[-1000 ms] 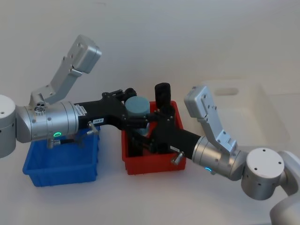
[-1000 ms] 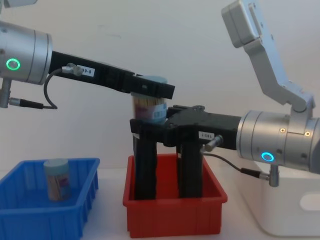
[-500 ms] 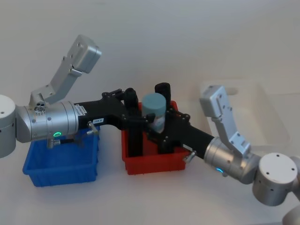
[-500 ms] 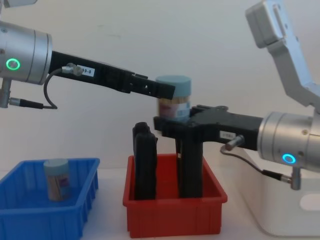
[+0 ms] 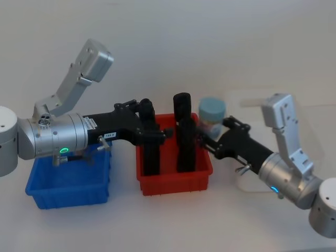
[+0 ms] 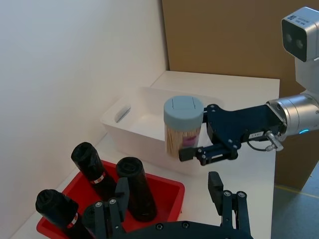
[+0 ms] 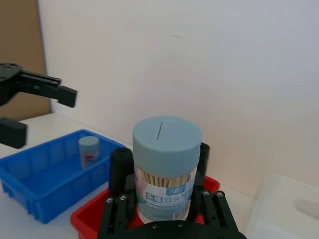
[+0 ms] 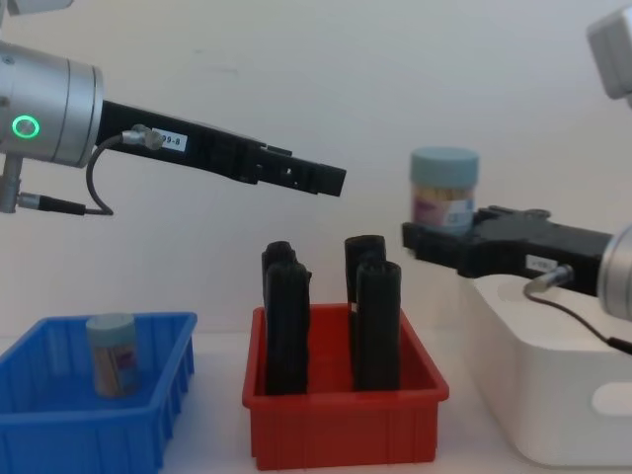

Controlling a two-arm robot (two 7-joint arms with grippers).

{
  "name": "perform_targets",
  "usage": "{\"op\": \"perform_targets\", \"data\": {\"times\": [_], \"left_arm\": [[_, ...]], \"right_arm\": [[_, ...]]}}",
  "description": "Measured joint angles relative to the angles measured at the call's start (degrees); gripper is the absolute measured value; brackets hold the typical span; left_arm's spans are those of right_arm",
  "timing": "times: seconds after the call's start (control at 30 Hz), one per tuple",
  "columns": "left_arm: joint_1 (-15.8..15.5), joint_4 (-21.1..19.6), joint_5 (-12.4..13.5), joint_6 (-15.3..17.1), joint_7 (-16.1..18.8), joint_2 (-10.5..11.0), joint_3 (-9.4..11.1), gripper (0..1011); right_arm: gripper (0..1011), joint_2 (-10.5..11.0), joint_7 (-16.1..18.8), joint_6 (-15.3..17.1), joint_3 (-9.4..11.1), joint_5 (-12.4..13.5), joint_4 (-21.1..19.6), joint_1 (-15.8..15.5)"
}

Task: Pick the cotton swabs from the blue box and place them into the white box.

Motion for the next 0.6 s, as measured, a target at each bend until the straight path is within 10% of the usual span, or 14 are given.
{"op": "perform_targets", "data": {"times": [0.6], "left_arm": [[0.0,0.0,0.0,0.0,0.0,0.0,0.0,1004]], "right_arm": [[645,2.1,-9.1,-0.1,3.5,0.9,4.2,0.9]]}}
